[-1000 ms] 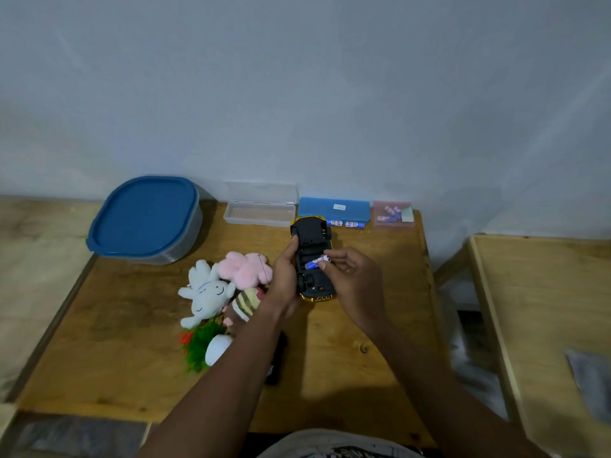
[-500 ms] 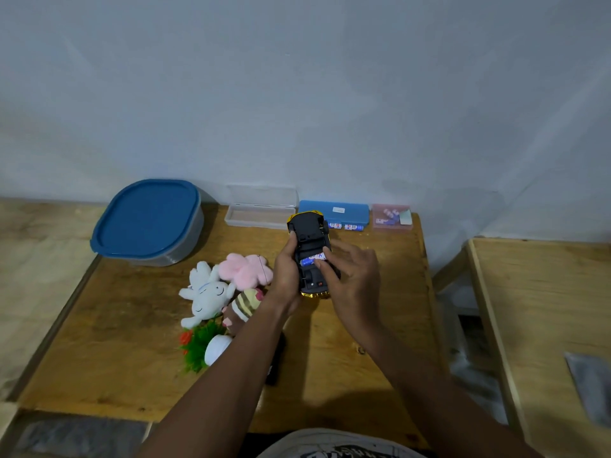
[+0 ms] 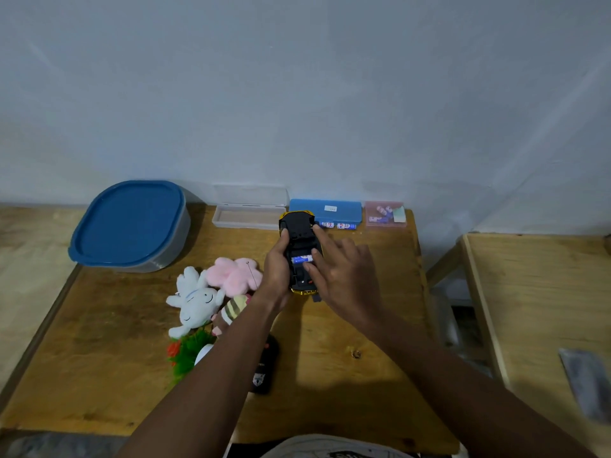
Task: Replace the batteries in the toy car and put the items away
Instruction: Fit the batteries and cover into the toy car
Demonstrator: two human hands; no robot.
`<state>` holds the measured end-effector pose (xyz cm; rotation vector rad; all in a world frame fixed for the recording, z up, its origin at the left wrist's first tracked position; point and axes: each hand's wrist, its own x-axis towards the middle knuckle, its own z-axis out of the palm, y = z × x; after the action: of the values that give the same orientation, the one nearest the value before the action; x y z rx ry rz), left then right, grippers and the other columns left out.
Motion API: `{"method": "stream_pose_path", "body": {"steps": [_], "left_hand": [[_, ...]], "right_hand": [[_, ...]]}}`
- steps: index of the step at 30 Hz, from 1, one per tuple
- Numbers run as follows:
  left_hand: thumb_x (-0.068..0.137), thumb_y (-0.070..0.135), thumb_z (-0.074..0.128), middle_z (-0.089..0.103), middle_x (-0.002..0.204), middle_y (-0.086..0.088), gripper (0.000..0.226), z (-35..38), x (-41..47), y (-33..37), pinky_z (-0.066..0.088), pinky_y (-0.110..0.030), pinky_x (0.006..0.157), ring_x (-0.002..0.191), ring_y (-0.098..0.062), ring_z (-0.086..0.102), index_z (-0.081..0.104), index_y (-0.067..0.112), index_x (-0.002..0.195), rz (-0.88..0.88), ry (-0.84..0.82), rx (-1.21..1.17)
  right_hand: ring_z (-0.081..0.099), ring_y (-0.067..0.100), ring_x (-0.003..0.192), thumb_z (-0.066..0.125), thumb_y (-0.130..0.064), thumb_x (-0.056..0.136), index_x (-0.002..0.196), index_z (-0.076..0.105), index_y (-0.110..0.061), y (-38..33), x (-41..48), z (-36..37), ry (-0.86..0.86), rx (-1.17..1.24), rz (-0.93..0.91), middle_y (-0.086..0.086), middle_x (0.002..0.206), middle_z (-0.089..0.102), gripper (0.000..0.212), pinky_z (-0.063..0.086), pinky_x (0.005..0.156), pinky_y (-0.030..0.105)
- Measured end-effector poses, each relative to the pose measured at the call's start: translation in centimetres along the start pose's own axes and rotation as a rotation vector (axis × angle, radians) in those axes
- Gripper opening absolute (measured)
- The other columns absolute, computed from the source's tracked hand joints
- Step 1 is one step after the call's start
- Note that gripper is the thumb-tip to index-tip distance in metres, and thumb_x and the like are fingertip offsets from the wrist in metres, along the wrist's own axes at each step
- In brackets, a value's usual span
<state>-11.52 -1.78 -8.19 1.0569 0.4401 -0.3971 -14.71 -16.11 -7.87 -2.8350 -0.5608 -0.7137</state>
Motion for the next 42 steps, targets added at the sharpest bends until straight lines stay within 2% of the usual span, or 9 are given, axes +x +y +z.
{"method": "stream_pose_path", "body": {"steps": [4, 8, 11, 14, 20, 26, 35, 39, 42], "left_hand": [[0.102, 0.053, 0.038, 0.072, 0.112, -0.016, 0.057, -0.5, 1.3, -0.1, 0.055, -0.039, 0.08, 0.091, -0.026, 0.07, 0.067, 0.01, 0.126, -0.028, 0.055, -0.02], [0.1, 0.053, 0.043, 0.072, 0.104, -0.017, 0.055, -0.9, 3.0, 0.2, 0.054, -0.042, 0.082, 0.083, -0.03, 0.069, 0.067, 0.009, 0.121, -0.067, 0.13, -0.035], [0.099, 0.053, 0.045, 0.07, 0.099, -0.018, 0.058, -1.5, 4.2, 0.1, 0.053, -0.046, 0.083, 0.08, -0.032, 0.067, 0.066, 0.005, 0.121, -0.103, 0.171, 0.0], [0.1, 0.052, 0.044, 0.071, 0.096, -0.017, 0.059, -1.5, 5.2, 0.0, 0.054, -0.045, 0.079, 0.077, -0.033, 0.067, 0.065, 0.002, 0.123, -0.141, 0.154, -0.001], [0.102, 0.048, 0.04, 0.07, 0.089, -0.014, 0.051, -1.0, 6.2, -0.1, 0.059, -0.036, 0.063, 0.069, -0.026, 0.068, 0.067, 0.004, 0.11, -0.21, 0.109, -0.014], [0.103, 0.044, 0.04, 0.071, 0.082, -0.014, 0.051, -0.8, 6.7, -0.2, 0.059, -0.035, 0.054, 0.062, -0.027, 0.07, 0.068, 0.002, 0.105, -0.225, 0.084, -0.035], [0.104, 0.044, 0.036, 0.072, 0.084, -0.013, 0.05, -0.5, 6.4, -0.2, 0.061, -0.037, 0.059, 0.067, -0.027, 0.071, 0.069, 0.007, 0.107, -0.227, 0.005, -0.024], [0.103, 0.048, 0.036, 0.072, 0.096, -0.015, 0.054, -0.6, 6.0, -0.2, 0.062, -0.041, 0.069, 0.078, -0.029, 0.071, 0.067, 0.006, 0.118, -0.218, 0.012, -0.013], [0.103, 0.05, 0.036, 0.071, 0.103, -0.016, 0.058, -0.7, 5.8, -0.2, 0.06, -0.044, 0.076, 0.084, -0.032, 0.07, 0.064, 0.005, 0.125, -0.21, 0.024, -0.005]], "right_hand": [[0.052, 0.024, 0.105, 0.045, -0.043, 0.1, 0.118, 0.07, -0.019, 0.7, 0.3, 1.4, -0.091, 0.128, 0.01, 0.003, 0.149, 0.048, 0.039, 0.04, 0.08, 0.038], [0.052, 0.018, 0.12, 0.034, -0.038, 0.103, 0.123, 0.065, -0.021, 2.9, 1.5, 4.9, -0.15, 0.29, 0.239, 0.002, 0.135, 0.057, 0.041, 0.043, 0.099, 0.038], [0.061, 0.018, 0.1, 0.049, -0.021, 0.097, 0.109, 0.069, -0.017, 5.1, 2.1, 7.1, -0.151, 0.239, 0.419, 0.002, 0.108, 0.067, 0.024, 0.052, 0.084, 0.034], [0.063, 0.022, 0.091, 0.056, -0.018, 0.092, 0.102, 0.07, -0.013, 7.0, 3.0, 8.4, -0.264, 0.187, 0.503, 0.006, 0.102, 0.067, 0.018, 0.051, 0.075, 0.033], [0.06, 0.022, 0.097, 0.053, -0.019, 0.093, 0.105, 0.066, -0.014, 8.7, 4.1, 10.6, -0.362, 0.127, 0.403, 0.004, 0.107, 0.063, 0.018, 0.048, 0.076, 0.035], [0.059, 0.029, 0.098, 0.064, -0.019, 0.086, 0.11, 0.064, -0.015, 8.7, 3.8, 11.2, -0.373, -0.026, 0.345, 0.007, 0.11, 0.059, 0.024, 0.048, 0.075, 0.038], [0.062, 0.028, 0.095, 0.074, -0.012, 0.078, 0.099, 0.069, -0.012, 9.1, 4.0, 11.0, -0.383, -0.07, 0.265, 0.007, 0.097, 0.068, 0.022, 0.049, 0.075, 0.036], [0.061, 0.021, 0.085, 0.064, -0.015, 0.091, 0.102, 0.068, -0.012, 8.7, 3.9, 10.0, -0.323, 0.228, 0.313, 0.005, 0.093, 0.068, 0.012, 0.042, 0.071, 0.028], [0.059, 0.008, 0.074, 0.06, -0.015, 0.094, 0.098, 0.07, -0.013, 6.9, 4.4, 7.6, -0.181, 0.591, 0.544, -0.002, 0.082, 0.067, 0.011, 0.047, 0.066, 0.025]]}}
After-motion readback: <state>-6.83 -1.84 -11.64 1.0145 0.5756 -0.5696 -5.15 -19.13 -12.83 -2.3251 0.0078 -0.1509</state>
